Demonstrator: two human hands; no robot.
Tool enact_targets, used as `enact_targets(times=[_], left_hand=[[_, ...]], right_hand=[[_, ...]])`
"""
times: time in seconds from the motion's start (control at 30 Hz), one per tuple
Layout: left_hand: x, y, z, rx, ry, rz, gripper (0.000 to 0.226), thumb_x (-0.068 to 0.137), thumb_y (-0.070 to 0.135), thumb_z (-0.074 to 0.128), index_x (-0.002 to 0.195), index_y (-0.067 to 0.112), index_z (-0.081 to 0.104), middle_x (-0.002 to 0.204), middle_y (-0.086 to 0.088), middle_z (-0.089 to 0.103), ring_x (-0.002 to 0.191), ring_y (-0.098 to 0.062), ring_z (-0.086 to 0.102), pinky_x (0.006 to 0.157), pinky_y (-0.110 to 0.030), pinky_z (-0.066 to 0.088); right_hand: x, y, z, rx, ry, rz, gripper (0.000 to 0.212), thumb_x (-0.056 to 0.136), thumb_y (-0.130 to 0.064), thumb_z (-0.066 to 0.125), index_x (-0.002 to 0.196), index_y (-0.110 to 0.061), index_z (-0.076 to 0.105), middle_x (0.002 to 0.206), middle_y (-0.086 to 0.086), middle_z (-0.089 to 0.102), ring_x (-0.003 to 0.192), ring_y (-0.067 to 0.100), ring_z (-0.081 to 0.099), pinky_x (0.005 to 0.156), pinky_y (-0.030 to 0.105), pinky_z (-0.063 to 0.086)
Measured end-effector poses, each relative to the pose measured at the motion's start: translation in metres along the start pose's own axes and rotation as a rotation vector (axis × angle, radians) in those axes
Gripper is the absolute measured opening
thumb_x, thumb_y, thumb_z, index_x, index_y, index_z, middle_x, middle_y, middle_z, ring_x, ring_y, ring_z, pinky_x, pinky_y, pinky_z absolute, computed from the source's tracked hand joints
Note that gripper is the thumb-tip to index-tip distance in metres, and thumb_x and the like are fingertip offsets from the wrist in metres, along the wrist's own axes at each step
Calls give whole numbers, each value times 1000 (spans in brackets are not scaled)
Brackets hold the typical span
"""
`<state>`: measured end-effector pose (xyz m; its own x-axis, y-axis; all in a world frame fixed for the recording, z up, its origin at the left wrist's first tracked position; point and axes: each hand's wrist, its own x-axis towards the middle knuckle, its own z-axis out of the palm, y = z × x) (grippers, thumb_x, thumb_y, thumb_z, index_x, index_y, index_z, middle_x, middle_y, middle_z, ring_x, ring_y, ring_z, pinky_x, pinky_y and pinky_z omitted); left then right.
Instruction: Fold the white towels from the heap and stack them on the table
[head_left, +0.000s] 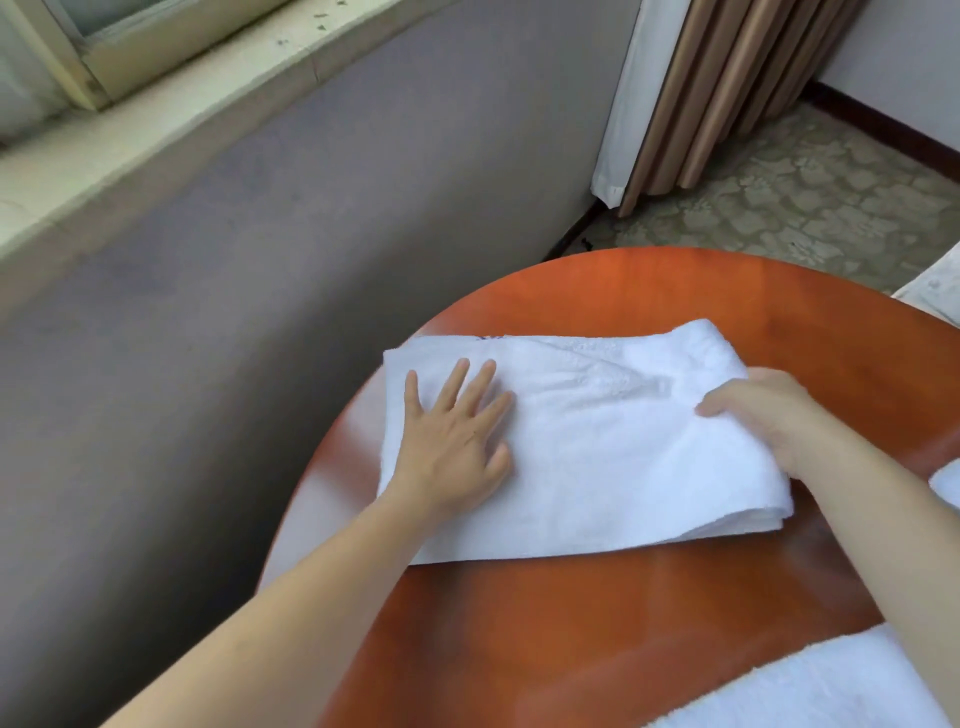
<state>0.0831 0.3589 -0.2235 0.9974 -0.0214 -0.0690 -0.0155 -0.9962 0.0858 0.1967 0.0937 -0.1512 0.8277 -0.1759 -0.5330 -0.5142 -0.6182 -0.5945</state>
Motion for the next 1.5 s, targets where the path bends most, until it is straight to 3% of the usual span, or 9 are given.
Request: enact_targets(times=[0.23,0.4,0.57,0.73,0.87,1.1,1.2,1.3,1.5], left_hand=[[-18,13,8,-76,-112,-51,85,73,53,-6,153,31,9,162,0,-2,146,-24,2,114,-49,11],[-18,17,11,-134,-113,-52,84,75,54,-7,153,30,13,162,0,3,147,-25,5,114,-50,10],[-22,1,10,-761,65,-70,53,83,15,26,121,23,63,138,18,49,127,-14,42,113,-45,24],[-22,21,-11,-1196,258,-624,27,89,42,59,98,16,56,100,2,61,92,-18,59,80,-35,48],[-24,50,-13,-1228,144,-751,64,58,45,68,111,20,41,113,4,52,101,-19,58,86,-44,52],[-50,74,-11,-1343,29,-839,65,69,40,75,120,19,41,118,6,54,109,-20,56,88,-36,48],[-51,49,-20,-1216,270,-1055,53,80,53,67,110,16,44,117,0,50,112,-25,51,95,-41,43],[-39,18,-31,-1116,507,-1047,54,85,51,62,119,14,45,127,-3,46,122,-24,44,103,-39,37],[-16,20,-29,-1007,98,-792,56,83,32,62,131,17,37,130,-1,48,103,-25,56,90,-38,48]], right_hand=[[-74,-76,-8,-583,244,-355,40,87,-29,50,122,-12,44,123,20,53,114,43,51,85,43,42],[-108,-68,84,-757,-19,-626,36,86,-27,58,116,-16,41,117,8,56,110,33,54,74,32,36],[-87,-31,104,-460,-430,-595,15,89,-27,59,100,-17,62,100,-4,64,98,16,60,82,29,48],[-50,-13,65,-287,165,-422,30,81,-31,70,104,-18,57,111,3,61,102,24,56,81,32,43],[-33,13,60,-160,-225,-45,83,51,-40,86,120,-10,52,118,3,61,104,25,62,90,42,52],[-29,-7,66,-520,32,-631,66,77,-23,78,136,-22,46,129,3,54,119,26,48,91,36,41],[-29,-3,62,-466,309,-370,75,76,-42,77,133,-10,41,135,10,46,124,33,45,95,43,41],[-37,11,56,-257,68,6,71,73,-55,73,120,-7,51,117,11,58,105,32,59,91,42,50],[-38,20,58,89,-246,72,45,77,-5,75,116,-11,53,112,8,62,99,24,60,86,41,51]])
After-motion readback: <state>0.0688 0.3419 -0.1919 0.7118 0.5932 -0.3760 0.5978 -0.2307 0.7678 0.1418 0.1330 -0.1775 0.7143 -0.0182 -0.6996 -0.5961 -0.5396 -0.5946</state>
